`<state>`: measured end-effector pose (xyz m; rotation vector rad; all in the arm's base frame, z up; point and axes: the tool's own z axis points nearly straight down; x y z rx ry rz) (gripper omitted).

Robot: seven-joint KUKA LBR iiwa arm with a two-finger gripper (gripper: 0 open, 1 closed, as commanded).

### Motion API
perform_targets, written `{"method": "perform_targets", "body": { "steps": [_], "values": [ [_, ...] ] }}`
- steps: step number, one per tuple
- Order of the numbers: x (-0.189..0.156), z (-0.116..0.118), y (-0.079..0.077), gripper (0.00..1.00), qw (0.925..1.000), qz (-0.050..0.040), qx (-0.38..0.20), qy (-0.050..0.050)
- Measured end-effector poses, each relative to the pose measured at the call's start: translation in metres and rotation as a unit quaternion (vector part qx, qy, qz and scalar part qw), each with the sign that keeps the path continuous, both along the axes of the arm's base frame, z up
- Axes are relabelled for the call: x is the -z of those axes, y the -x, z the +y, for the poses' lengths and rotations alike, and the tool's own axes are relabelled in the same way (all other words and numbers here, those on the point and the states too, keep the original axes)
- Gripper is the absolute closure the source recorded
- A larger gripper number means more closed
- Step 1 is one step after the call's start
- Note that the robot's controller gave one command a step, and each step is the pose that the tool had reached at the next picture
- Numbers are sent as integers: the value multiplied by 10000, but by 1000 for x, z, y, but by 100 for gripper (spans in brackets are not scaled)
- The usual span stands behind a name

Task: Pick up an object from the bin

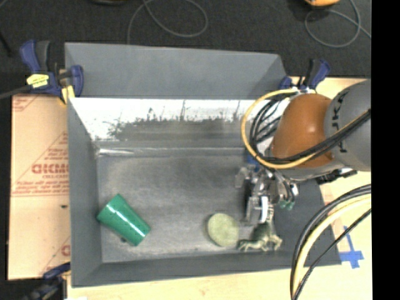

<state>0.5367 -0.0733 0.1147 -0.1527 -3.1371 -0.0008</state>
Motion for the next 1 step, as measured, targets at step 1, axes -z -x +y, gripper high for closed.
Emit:
{"method": "perform_targets", "body": {
  "steps": [1],
  "values": [
    [-2, 2, 13, 0, 10000, -14, -58, 6]
  ]
}}
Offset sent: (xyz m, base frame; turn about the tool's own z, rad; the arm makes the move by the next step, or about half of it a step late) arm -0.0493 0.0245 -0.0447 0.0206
